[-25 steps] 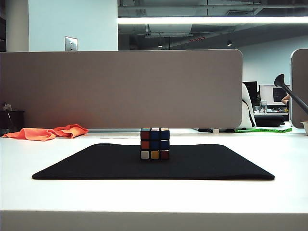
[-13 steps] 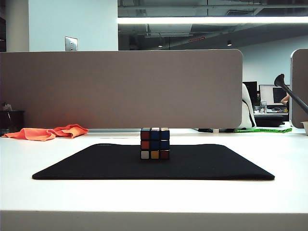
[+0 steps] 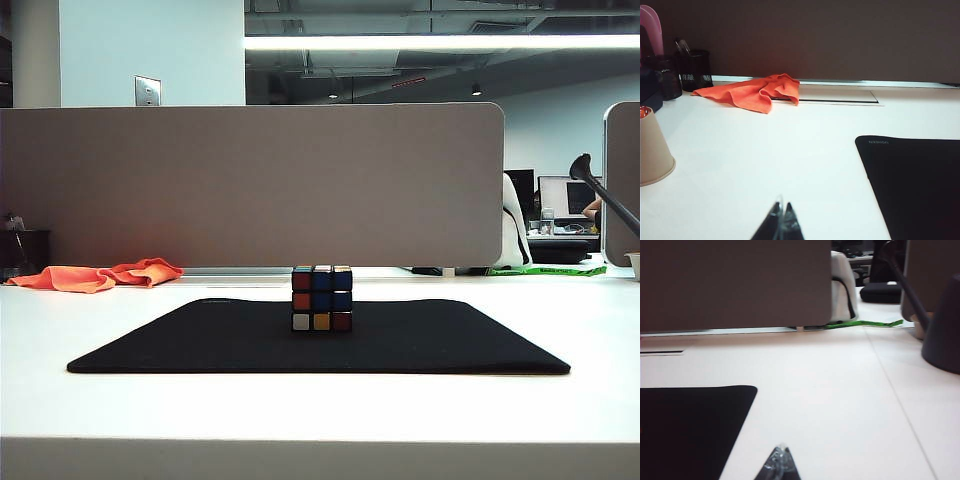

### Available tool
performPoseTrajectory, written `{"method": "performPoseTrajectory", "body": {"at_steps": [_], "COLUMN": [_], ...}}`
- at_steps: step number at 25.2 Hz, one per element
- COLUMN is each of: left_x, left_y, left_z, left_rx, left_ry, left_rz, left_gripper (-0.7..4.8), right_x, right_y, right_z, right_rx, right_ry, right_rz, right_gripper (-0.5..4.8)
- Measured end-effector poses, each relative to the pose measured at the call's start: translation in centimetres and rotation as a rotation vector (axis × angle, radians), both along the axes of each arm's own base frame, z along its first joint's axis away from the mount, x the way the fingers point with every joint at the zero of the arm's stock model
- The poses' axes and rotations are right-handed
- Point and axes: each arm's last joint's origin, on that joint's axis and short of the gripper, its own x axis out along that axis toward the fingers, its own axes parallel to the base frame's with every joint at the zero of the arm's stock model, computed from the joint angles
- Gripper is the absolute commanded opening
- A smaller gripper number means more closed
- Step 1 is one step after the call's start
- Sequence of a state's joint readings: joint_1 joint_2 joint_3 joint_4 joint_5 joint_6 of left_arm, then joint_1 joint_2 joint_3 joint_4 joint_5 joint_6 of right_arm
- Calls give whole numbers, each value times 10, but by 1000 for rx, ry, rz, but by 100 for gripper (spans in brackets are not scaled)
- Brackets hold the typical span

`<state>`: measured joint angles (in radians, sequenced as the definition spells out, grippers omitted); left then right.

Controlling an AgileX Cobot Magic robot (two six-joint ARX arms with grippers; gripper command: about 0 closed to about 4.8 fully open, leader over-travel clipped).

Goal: Pick up the cube on the right side of the mouse pad, then place it in the center of the mouse pad.

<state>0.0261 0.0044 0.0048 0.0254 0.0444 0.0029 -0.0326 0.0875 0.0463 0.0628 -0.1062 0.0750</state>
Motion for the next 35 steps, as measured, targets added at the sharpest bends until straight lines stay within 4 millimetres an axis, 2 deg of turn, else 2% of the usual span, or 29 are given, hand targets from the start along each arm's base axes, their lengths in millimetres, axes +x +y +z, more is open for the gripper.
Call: {"method": "performPoseTrajectory", "body": {"at_steps": [4,9,16,23,30,35], "left_x": [0,0,0,0,0,0], "left_y": [0,0,0,0,0,0], "left_z": [0,0,0,0,0,0], "left_rx": [0,0,0,0,0,0], "left_ry": [0,0,0,-1,0,0], "left_rz": [0,0,0,0,0,0], "left_gripper": [-6,-6,-6,-6,-6,-6], "right_x": [0,0,2,2,2,2], "right_y": [5,6,6,5,-4,-3], "right_z": [0,0,-14,-10,-10,-11], "right_rx": [0,-42,-71,-89,-94,-94], "right_ry": [0,-4,40,-3,-1,6], "right_rz": [48,3,-5,-18,-105,-61], "right_gripper": [-5,-5,-5,-5,-5,-5]}}
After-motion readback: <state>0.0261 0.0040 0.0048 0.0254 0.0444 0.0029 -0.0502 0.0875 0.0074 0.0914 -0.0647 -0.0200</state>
